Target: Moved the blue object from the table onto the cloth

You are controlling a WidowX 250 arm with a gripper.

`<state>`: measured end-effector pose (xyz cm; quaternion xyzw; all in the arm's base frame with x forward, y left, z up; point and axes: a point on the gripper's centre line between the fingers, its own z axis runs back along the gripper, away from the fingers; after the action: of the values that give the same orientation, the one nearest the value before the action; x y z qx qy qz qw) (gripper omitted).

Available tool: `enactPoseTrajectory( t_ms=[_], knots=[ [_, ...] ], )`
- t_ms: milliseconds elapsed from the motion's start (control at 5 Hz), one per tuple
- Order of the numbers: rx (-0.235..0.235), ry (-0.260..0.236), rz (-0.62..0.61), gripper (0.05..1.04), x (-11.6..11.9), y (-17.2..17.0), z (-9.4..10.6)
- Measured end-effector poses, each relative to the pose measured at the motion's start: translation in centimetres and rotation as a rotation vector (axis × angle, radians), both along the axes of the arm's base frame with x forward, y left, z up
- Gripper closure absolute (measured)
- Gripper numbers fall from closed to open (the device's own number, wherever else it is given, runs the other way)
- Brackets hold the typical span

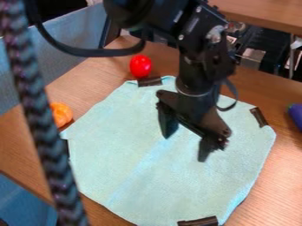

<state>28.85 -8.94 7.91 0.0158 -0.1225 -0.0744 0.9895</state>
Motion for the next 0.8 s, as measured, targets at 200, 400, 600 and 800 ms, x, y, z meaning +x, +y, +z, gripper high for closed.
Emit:
enactPoseTrajectory(
  t_ms=[200, 400, 600, 800],
  knots=[
    [-0.099, -0.067, 0.058, 0.083, 1.9, -1.6, 2.1],
    [-0.101, -0.100, 0.117, 0.083, 3.2, -1.6, 2.5],
    [-0.093, -0.080, 0.172, 0.083, 4.3, -1.8, 1.8],
    [-0.101, -0.128, 0.228, 0.083, 5.2, -2.4, 1.3]
  ],
)
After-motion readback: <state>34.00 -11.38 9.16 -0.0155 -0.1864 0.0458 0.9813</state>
